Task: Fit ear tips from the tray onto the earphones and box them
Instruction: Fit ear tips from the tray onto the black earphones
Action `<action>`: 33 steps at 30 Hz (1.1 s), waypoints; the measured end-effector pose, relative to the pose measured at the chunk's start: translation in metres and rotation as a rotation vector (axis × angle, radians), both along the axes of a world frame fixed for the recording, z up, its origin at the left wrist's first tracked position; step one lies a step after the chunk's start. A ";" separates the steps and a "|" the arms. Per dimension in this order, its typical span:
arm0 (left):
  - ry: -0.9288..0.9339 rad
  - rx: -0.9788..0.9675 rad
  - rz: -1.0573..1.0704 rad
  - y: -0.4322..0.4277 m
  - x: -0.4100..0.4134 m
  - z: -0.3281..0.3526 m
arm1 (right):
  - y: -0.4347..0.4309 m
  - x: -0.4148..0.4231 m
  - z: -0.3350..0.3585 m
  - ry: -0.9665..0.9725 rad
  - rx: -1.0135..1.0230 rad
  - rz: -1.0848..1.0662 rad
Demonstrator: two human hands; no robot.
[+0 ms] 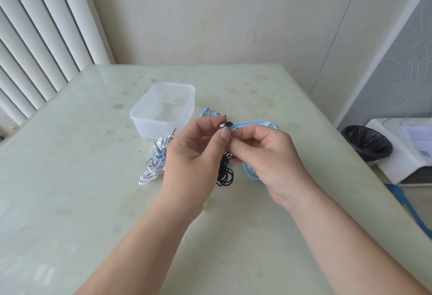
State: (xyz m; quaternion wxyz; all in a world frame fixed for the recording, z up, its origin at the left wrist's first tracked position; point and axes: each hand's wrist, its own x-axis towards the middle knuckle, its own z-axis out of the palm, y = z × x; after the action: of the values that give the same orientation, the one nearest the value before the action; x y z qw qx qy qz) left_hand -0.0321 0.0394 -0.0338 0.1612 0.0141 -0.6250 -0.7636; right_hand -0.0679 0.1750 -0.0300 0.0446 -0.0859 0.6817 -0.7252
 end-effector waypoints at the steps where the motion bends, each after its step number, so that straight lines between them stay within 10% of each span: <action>1: -0.011 0.042 0.002 0.000 0.000 0.000 | 0.001 0.000 0.001 0.013 0.027 0.019; 10: -0.169 0.109 -0.179 0.020 0.003 -0.013 | 0.046 -0.033 0.007 0.046 0.209 -0.337; 22: -0.256 -0.153 -0.027 0.014 -0.008 -0.030 | 0.038 -0.051 -0.016 0.247 0.955 -0.218; 33: -0.219 0.070 -0.135 0.015 -0.006 -0.025 | 0.026 -0.077 -0.005 0.156 1.298 -0.108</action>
State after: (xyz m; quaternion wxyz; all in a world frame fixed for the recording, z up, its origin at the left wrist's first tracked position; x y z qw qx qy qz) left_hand -0.0382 0.0542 -0.0585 0.0398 0.0609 -0.6115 -0.7879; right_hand -0.1451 0.2012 -0.0353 0.0011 -0.0595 0.9855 -0.1592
